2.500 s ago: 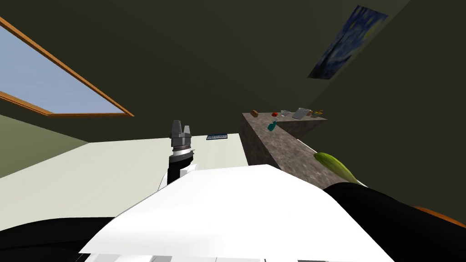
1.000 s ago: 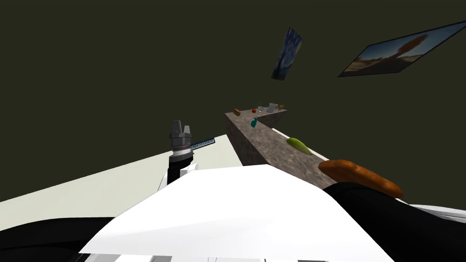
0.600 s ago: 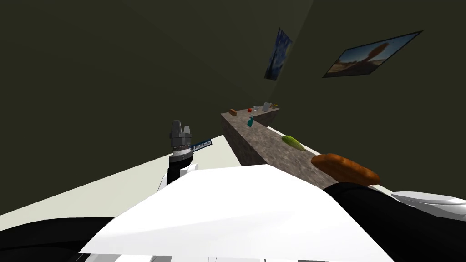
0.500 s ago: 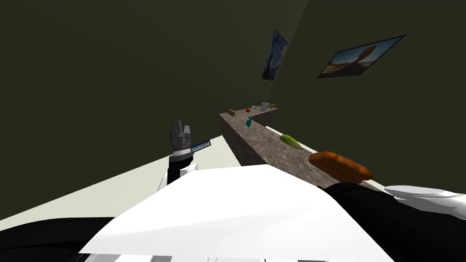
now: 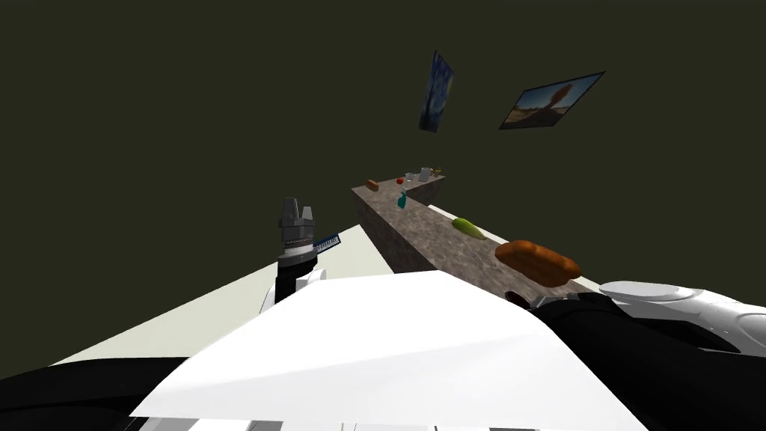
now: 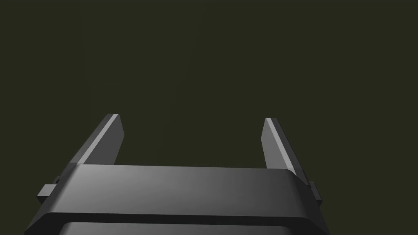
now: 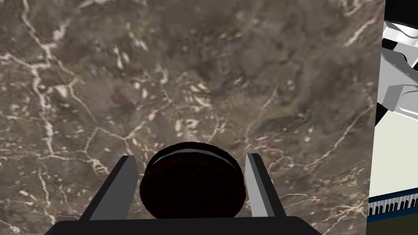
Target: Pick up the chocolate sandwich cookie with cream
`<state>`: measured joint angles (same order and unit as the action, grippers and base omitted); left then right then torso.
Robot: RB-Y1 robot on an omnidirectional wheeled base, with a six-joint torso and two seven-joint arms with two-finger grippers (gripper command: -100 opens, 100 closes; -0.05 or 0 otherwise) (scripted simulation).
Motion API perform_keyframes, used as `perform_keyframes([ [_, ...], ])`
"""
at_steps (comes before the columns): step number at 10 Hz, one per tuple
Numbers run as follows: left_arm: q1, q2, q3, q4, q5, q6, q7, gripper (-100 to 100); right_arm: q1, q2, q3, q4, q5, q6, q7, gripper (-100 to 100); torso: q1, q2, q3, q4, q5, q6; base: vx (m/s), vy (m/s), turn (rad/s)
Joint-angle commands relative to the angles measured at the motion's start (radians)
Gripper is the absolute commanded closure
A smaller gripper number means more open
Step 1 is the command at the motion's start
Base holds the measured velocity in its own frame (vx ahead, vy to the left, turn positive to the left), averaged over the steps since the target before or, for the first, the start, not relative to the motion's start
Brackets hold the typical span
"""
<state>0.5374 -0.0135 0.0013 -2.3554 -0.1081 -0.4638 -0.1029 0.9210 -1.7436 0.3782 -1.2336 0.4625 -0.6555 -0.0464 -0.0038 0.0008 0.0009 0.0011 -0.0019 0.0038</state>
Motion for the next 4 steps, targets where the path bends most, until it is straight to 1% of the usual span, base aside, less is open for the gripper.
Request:
perform_keyframes([
  [1, 0.000, 0.000, 0.000, 0.000, 0.000, 0.000, 0.000, 0, -0.006, 0.002, -0.007, 0.004, 0.050, -0.003, -0.008, 100, 0.000, 0.000, 0.000, 0.000, 0.000, 0.000, 0.027, 0.019, -0.069],
  [2, 0.000, 0.000, 0.000, 0.000, 0.000, 0.000, 0.000, 0, -0.006, 0.002, -0.007, 0.004, 0.066, -0.003, -0.008, 100, 0.001, 0.002, 0.001, 0.000, 0.000, -0.001, 0.006, 0.004, 0.042],
  [3, 0.000, 0.000, 0.000, 0.000, 0.000, 0.000, 0.000, 0, -0.009, 0.004, -0.005, 0.005, 0.055, -0.003, -0.012, 100, 0.000, 0.003, 0.001, 0.000, 0.000, -0.002, 0.003, -0.002, 0.013],
  [4, 0.000, 0.000, 0.000, 0.000, 0.000, 0.000, 0.000, 0, -0.009, 0.004, -0.005, 0.005, 0.058, -0.002, -0.011, 0, 0.000, 0.003, 0.002, 0.001, 0.000, -0.001, 0.000, 0.000, 0.000],
])
